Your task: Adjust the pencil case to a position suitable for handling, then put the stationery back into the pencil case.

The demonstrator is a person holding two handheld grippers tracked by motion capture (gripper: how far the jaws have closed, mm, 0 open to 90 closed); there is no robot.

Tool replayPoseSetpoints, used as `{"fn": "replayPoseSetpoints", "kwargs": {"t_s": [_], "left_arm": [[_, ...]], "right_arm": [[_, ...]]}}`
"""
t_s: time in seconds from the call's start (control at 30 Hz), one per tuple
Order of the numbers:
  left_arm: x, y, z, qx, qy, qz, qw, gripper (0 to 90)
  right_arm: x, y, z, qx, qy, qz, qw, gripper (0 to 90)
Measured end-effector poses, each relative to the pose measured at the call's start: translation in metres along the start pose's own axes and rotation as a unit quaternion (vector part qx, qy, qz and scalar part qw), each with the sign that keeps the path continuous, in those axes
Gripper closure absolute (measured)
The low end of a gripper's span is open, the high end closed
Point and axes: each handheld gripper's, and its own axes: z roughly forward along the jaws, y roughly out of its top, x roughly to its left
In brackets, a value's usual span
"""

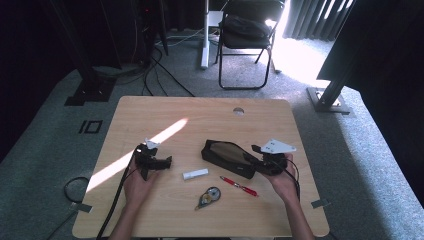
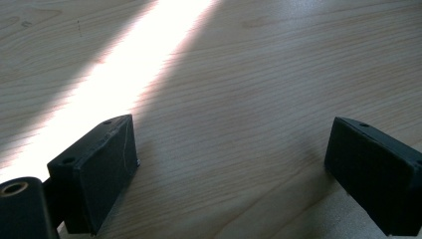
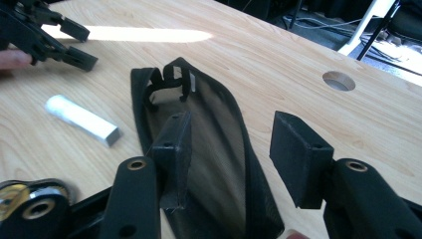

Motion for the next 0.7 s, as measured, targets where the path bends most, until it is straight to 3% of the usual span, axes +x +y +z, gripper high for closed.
{"fn": "replayPoseSetpoints", "kwargs": {"t_s": [0.27,0.7], "left_arm": [[0.0,0.0,0.0,0.0,0.0,0.0,1.0,6.5],[0.0,0.0,0.0,0.0,0.0,0.0,1.0,6.6]], "right_arm": [[0.011,-0.012,-0.014,-0.002,-0.001,-0.002,1.0,49.1],[0.022,-0.028,-0.019,0.01,0.01,-0.011,0.9998,53.7]]}}
